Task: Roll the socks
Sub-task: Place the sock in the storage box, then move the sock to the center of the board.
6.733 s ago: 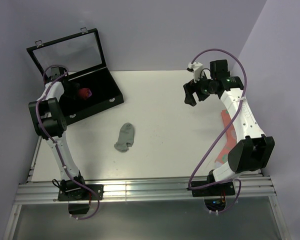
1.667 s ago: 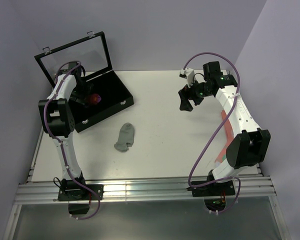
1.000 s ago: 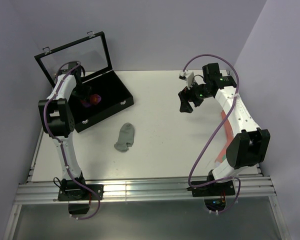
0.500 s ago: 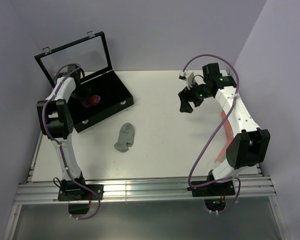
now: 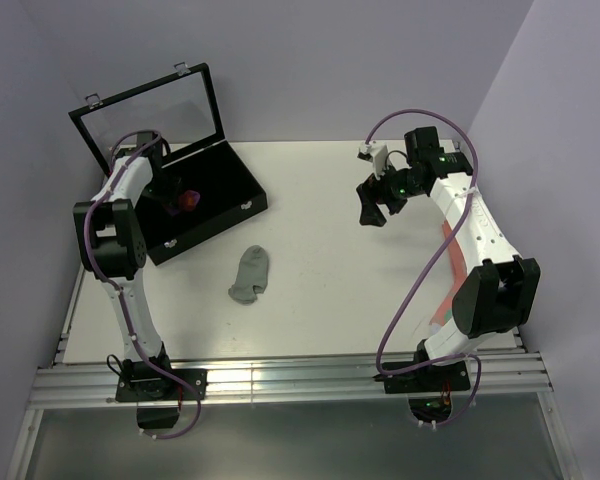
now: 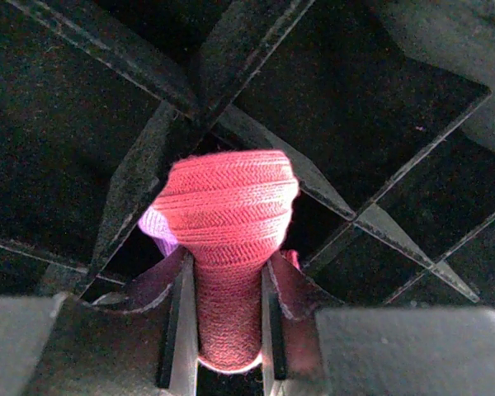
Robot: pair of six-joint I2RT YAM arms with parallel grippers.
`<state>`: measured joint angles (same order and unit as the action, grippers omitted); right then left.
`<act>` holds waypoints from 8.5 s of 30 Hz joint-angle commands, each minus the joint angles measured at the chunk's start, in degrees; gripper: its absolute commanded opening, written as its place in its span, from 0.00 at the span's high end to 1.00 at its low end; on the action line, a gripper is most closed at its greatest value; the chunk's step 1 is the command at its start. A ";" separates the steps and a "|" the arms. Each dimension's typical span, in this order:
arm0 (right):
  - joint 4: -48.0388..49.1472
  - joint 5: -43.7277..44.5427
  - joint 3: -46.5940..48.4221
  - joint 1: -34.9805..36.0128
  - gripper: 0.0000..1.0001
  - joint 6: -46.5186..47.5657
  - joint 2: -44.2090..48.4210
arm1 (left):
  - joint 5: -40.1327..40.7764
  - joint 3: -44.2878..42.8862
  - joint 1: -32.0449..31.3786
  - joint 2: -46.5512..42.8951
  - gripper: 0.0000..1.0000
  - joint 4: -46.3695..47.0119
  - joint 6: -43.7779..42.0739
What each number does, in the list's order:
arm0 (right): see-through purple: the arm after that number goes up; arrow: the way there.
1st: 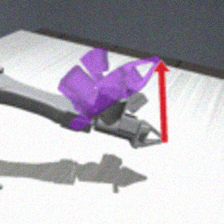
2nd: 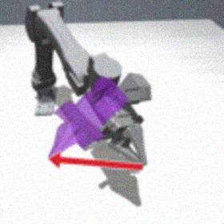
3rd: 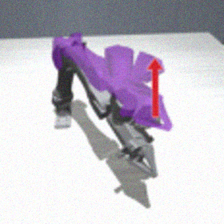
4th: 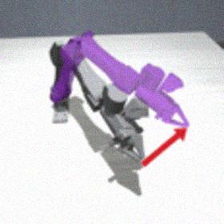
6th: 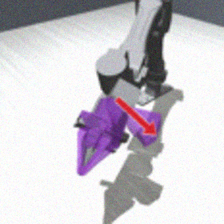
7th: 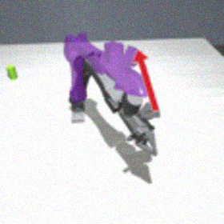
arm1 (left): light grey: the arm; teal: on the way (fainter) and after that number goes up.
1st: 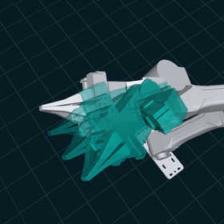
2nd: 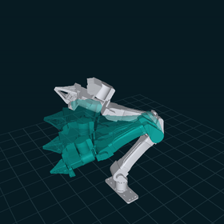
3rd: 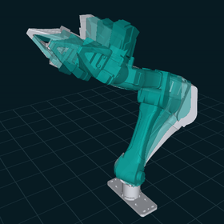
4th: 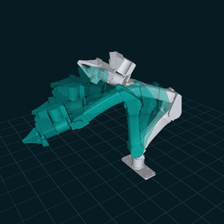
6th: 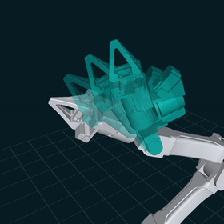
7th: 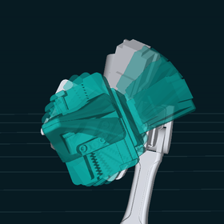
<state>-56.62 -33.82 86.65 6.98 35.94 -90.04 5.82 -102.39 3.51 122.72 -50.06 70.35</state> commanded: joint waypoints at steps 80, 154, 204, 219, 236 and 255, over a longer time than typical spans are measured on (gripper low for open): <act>-2.27 1.04 -1.93 -0.04 0.11 5.01 3.64 | 2.17 -3.07 -0.52 10.26 0.25 -3.37 -3.20; 4.57 1.38 -1.80 3.90 0.10 2.91 3.99 | 3.93 16.05 -10.61 -30.67 0.09 13.57 -11.73; 40.27 32.77 -3.16 60.34 0.56 -21.35 -24.47 | -10.13 33.22 -11.69 -57.15 0.27 36.18 -18.31; 40.36 41.81 -0.96 60.43 0.55 -22.23 -28.35 | -12.06 34.62 -9.22 -58.20 0.27 36.00 -20.34; 33.51 44.63 4.93 60.43 0.48 -25.13 -30.45 | -14.44 34.54 -7.99 -57.50 0.27 35.39 -20.95; 34.91 38.24 -2.09 58.68 0.60 -23.11 -30.38 | -16.11 40.24 -7.73 -57.76 0.28 37.49 -21.13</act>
<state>-20.71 8.58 88.20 66.98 12.19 -122.56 -8.71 -64.12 -4.40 65.89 -15.27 50.24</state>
